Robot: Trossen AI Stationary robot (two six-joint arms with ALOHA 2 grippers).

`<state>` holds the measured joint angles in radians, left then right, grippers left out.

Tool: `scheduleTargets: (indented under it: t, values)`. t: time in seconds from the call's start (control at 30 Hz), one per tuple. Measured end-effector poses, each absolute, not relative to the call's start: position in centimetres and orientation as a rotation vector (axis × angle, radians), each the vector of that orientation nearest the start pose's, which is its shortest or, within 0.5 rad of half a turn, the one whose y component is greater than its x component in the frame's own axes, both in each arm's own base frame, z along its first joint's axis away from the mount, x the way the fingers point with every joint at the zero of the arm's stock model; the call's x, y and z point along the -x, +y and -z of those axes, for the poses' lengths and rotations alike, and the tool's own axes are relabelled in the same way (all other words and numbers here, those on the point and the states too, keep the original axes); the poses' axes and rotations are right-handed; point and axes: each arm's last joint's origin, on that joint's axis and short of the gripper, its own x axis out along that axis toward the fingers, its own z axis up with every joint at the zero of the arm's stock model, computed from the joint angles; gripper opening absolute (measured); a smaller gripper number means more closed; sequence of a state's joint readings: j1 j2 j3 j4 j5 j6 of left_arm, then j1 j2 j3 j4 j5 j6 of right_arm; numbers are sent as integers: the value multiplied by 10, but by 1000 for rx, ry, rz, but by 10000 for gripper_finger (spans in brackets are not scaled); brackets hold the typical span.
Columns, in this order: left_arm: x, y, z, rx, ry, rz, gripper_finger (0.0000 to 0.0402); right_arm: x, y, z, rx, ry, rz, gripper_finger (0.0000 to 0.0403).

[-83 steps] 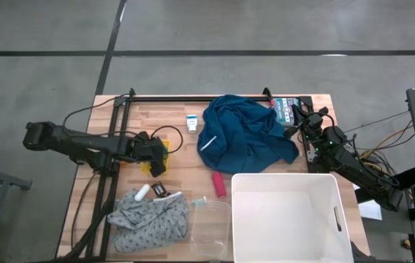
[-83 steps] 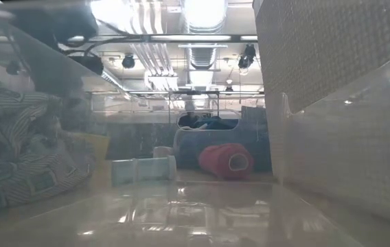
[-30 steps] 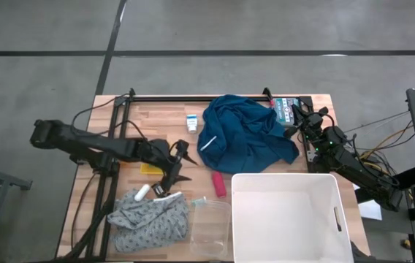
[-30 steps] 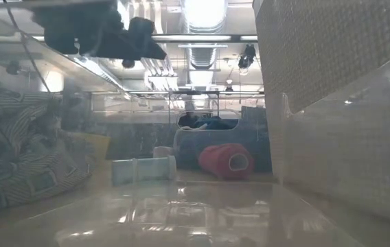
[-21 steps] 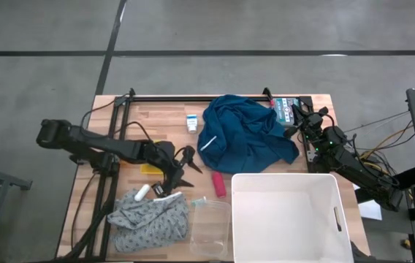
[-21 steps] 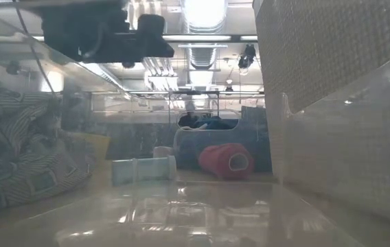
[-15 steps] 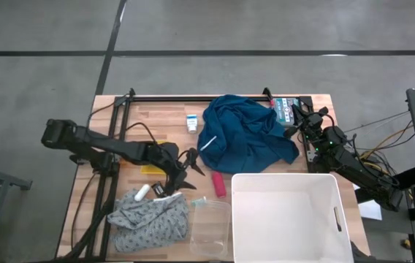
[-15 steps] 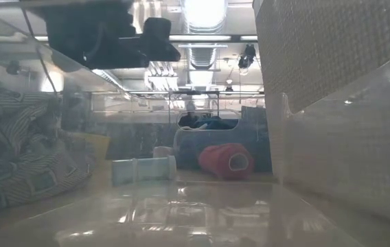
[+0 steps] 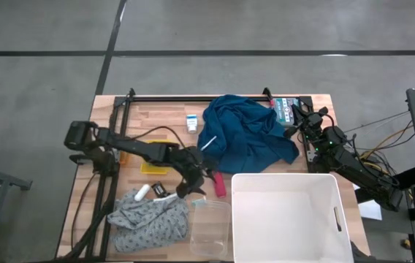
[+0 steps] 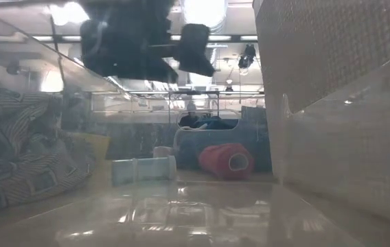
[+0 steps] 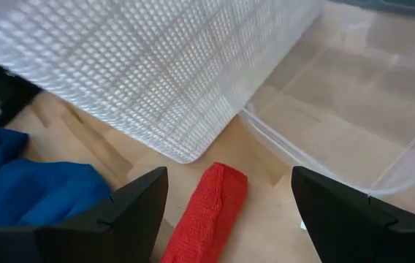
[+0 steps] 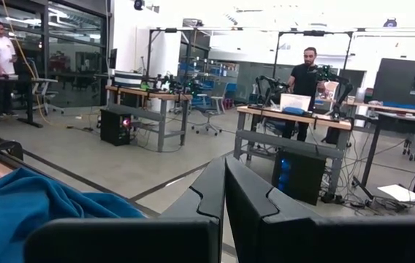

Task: Pick & Place Medicine items
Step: Put the red rolled bandage into the yellow bin

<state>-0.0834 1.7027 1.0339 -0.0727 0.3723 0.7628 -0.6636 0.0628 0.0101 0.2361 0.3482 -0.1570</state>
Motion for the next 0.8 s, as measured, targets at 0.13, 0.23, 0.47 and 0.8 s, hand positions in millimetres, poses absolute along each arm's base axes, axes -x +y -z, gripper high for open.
scheduleTargets:
  t: [0.13,0.23,0.47,0.8]
  values:
    - [-364,-41,-191,-643,555,724,296,-71,-68,-184,173,-110,1022,8]
    - [-367,-41,-186,-668,561,739,296,-71,-68,-184,173,-110,1022,8]
    - [-366,-40,-183,-710,557,752,296,-71,-68,-184,173,-111,1023,8]
    - [-369,-34,-183,-743,555,711,296,-71,-68,-184,173,-111,1022,8]
